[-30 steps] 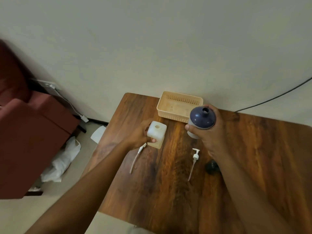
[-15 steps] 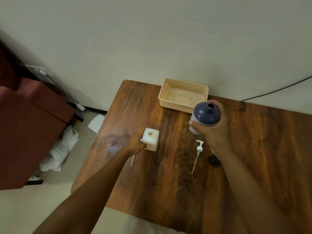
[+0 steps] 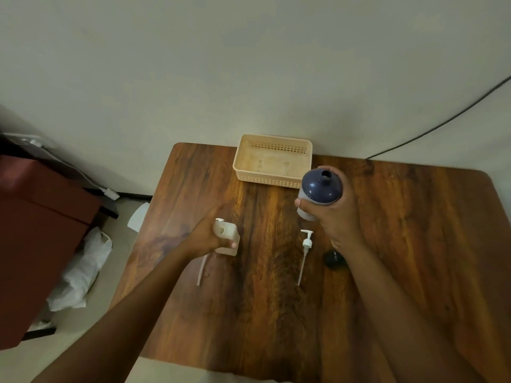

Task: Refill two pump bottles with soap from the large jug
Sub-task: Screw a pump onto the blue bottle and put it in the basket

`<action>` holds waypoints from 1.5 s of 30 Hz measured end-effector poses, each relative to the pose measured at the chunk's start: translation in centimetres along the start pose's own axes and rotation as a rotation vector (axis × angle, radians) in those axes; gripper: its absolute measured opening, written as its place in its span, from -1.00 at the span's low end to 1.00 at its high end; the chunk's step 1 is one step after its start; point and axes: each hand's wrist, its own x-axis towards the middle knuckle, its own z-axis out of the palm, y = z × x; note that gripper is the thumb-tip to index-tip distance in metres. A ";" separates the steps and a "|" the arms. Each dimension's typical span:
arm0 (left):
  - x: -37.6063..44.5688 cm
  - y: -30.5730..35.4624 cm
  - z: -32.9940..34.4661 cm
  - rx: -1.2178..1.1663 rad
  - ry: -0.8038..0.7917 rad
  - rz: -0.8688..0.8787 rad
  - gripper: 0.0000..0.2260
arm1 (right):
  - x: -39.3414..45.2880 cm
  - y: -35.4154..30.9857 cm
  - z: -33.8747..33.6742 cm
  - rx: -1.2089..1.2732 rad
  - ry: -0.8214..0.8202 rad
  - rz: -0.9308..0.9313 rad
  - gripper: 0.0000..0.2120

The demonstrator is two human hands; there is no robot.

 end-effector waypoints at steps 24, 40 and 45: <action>10.5 12.0 18.5 0.396 -0.203 -0.134 -0.31 | -0.1 4.0 -11.9 -0.037 0.126 0.072 -0.21; 9.4 11.7 19.8 0.330 0.003 -0.147 -0.78 | 2.1 3.3 -10.4 -0.054 0.108 0.077 -0.22; 9.9 14.7 14.2 0.259 0.200 -0.058 -0.73 | 4.4 0.4 -9.9 -0.032 0.062 0.028 -0.36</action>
